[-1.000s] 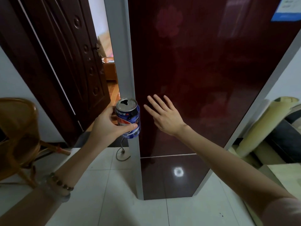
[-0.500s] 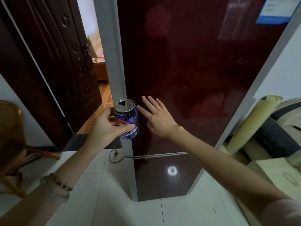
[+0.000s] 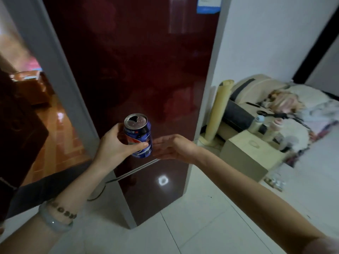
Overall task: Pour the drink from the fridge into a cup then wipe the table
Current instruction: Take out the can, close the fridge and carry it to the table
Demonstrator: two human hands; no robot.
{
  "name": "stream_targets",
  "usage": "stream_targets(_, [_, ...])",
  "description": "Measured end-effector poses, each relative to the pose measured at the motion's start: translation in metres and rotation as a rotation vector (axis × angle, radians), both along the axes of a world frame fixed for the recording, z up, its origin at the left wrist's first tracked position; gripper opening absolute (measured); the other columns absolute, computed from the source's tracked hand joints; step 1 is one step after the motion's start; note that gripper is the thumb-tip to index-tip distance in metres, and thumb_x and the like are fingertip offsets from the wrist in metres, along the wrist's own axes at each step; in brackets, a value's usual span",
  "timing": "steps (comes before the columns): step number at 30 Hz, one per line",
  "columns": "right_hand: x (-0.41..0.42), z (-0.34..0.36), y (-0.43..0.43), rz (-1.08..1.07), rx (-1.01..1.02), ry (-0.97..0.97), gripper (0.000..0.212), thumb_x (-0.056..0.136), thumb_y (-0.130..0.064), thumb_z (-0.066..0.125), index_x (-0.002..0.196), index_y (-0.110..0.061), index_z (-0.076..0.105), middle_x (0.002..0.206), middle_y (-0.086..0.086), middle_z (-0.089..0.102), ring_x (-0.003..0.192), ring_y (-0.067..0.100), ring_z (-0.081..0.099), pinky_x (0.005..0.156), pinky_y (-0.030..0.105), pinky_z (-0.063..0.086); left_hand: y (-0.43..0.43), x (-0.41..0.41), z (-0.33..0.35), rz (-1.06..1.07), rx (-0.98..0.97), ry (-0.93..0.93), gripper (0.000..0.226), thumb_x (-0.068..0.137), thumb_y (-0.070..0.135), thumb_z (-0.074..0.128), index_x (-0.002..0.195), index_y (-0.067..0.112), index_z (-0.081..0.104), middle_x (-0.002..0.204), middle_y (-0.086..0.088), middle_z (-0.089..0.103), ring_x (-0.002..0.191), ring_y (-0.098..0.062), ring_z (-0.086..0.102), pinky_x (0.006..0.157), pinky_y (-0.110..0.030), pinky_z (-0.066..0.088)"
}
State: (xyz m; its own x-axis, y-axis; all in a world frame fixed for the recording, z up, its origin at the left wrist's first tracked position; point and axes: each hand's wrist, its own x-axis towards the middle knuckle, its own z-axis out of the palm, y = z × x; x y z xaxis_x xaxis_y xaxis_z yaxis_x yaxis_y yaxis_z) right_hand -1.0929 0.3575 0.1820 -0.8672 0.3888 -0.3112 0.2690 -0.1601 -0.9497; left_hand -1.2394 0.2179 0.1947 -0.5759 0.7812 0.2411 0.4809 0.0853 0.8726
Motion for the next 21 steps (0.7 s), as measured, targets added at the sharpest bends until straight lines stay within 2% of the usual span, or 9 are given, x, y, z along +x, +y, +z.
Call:
stream_targets(3, [0.036, -0.004, -0.006, -0.156, -0.140, 0.024, 0.039, 0.089, 0.004, 0.035, 0.121, 0.001, 0.057, 0.117, 0.020, 0.063, 0.103, 0.027, 0.064, 0.091, 0.033, 0.052, 0.013, 0.017, -0.001, -0.133, 0.002, 0.026, 0.048, 0.057, 0.019, 0.089, 0.093, 0.032, 0.059, 0.094, 0.011, 0.068, 0.086, 0.001, 0.064, 0.077, -0.020, 0.048])
stream_targets(5, [0.061, -0.006, -0.012, -0.250, -0.191, 0.048, 0.039, 0.089, 0.001, 0.034, 0.121, 0.001, 0.056, 0.117, 0.018, 0.063, 0.108, 0.029, 0.061, 0.100, 0.038, 0.046, 0.021, 0.034, -0.002, -0.227, 0.015, 0.027, 0.049, 0.057, 0.016, 0.089, 0.094, 0.028, 0.059, 0.092, 0.011, 0.068, 0.083, 0.004, 0.063, 0.072, -0.013, 0.047])
stream_targets(8, [0.100, -0.008, -0.027, -0.404, -0.236, 0.072, 0.035, 0.091, -0.004, 0.036, 0.118, -0.002, 0.058, 0.105, 0.012, 0.068, 0.101, 0.024, 0.064, 0.099, 0.036, 0.046, 0.032, 0.062, -0.003, -0.370, 0.047, 0.024, 0.051, 0.056, 0.009, 0.088, 0.096, 0.023, 0.059, 0.092, 0.011, 0.066, 0.078, 0.010, 0.061, 0.067, -0.005, 0.044])
stream_targets(11, [0.141, -0.012, -0.046, -0.549, -0.250, 0.096, 0.036, 0.090, -0.006, 0.040, 0.121, -0.001, 0.057, 0.113, 0.015, 0.064, 0.107, 0.026, 0.061, 0.098, 0.036, 0.047, 0.040, 0.092, -0.006, -0.519, 0.051, 0.024, 0.052, 0.055, 0.011, 0.089, 0.096, 0.025, 0.059, 0.095, 0.009, 0.067, 0.082, 0.006, 0.062, 0.071, -0.010, 0.046])
stream_targets(14, [0.182, -0.013, -0.071, -0.693, -0.259, 0.127, 0.033, 0.090, -0.007, 0.041, 0.117, -0.001, 0.058, 0.110, 0.015, 0.064, 0.102, 0.025, 0.061, 0.098, 0.037, 0.046, 0.045, 0.127, -0.010, -0.673, 0.045, 0.015, 0.056, 0.056, 0.014, 0.088, 0.103, 0.022, 0.058, 0.098, 0.009, 0.066, 0.088, 0.003, 0.062, 0.075, -0.013, 0.047])
stream_targets(19, [0.253, -0.016, -0.115, -0.910, -0.249, 0.158, 0.038, 0.088, -0.008, 0.046, 0.123, 0.004, 0.055, 0.115, 0.018, 0.062, 0.104, 0.027, 0.060, 0.098, 0.036, 0.047, 0.048, 0.195, -0.012, -0.926, 0.002, -0.016, 0.069, 0.053, 0.029, 0.086, 0.113, 0.022, 0.054, 0.105, 0.012, 0.062, 0.101, -0.005, 0.058, 0.085, -0.026, 0.048])
stream_targets(21, [0.280, -0.017, -0.134, -1.003, -0.251, 0.178, 0.042, 0.084, -0.009, 0.048, 0.124, 0.003, 0.055, 0.114, 0.016, 0.062, 0.103, 0.025, 0.061, 0.092, 0.033, 0.050, 0.047, 0.226, -0.011, -1.018, 0.006, -0.022, 0.065, 0.053, 0.032, 0.085, 0.110, 0.025, 0.055, 0.102, 0.014, 0.062, 0.100, -0.004, 0.058, 0.084, -0.025, 0.048])
